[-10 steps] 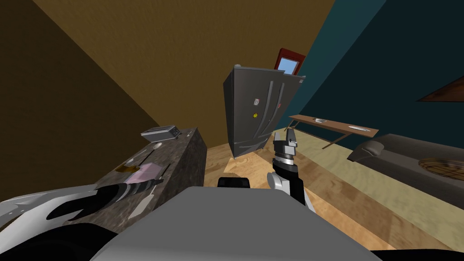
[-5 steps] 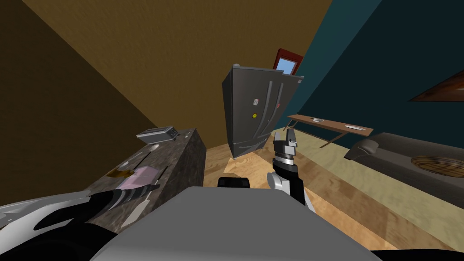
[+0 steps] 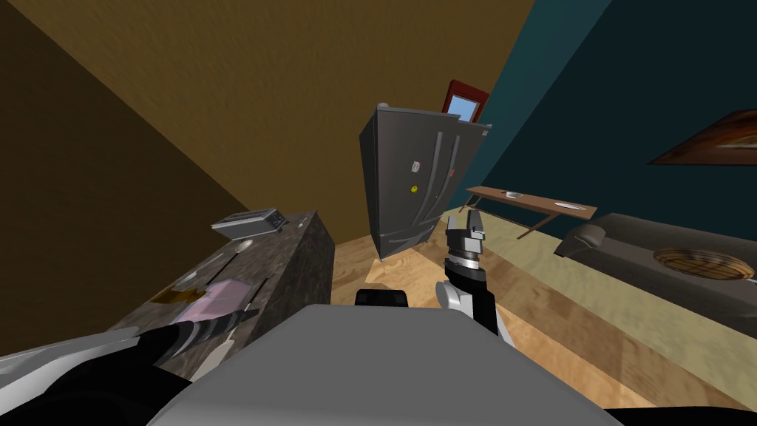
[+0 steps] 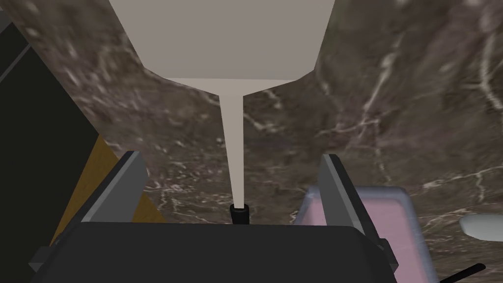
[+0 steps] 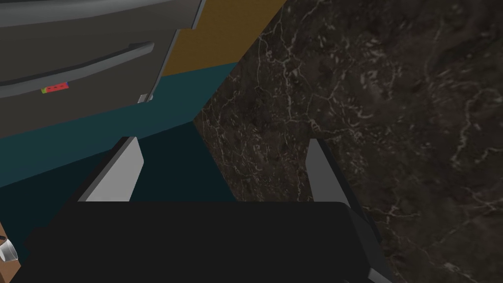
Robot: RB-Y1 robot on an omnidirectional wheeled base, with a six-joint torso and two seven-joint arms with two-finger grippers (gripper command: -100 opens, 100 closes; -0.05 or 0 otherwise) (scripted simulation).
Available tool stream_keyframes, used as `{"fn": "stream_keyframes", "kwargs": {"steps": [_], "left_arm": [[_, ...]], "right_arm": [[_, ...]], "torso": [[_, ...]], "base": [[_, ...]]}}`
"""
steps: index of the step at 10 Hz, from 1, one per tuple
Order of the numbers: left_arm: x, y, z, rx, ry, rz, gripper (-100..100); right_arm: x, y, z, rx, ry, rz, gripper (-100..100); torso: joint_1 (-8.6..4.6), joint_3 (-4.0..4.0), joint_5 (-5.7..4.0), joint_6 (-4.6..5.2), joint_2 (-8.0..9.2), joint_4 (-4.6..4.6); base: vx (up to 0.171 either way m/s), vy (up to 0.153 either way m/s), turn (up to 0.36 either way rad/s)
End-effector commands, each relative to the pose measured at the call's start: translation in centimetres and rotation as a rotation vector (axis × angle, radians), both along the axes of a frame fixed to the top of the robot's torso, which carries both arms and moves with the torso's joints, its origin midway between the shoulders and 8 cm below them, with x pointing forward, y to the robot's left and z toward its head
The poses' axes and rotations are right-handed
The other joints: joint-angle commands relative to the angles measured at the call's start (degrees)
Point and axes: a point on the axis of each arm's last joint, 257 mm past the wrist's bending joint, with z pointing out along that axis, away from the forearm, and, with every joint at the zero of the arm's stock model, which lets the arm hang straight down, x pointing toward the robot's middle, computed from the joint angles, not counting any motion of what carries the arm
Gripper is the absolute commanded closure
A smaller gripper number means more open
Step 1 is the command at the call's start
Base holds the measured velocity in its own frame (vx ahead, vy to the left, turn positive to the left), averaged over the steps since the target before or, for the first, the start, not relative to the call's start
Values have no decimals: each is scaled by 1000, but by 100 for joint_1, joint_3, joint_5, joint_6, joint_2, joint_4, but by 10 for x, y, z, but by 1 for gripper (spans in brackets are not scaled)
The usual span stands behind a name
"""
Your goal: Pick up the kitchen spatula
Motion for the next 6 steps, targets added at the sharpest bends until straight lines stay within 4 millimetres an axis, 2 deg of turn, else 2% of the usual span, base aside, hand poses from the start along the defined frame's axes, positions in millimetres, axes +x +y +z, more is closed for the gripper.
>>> {"fn": "stream_keyframes", "kwargs": {"steps": [1, 5, 6], "left_arm": [[0, 0, 0, 0, 0, 0, 100], [0, 0, 0, 1, 0, 0, 100], [0, 0, 0, 1, 0, 0, 0]], "right_arm": [[0, 0, 0, 0, 0, 0, 0], [0, 0, 0, 0, 0, 0, 0], [0, 0, 0, 0, 0, 0, 0]], "torso": [[0, 0, 0, 0, 0, 0], [0, 3, 3, 1, 5, 1], [0, 3, 3, 1, 5, 1]], "base": [[0, 0, 0], [0, 0, 0], [0, 0, 0]]}}
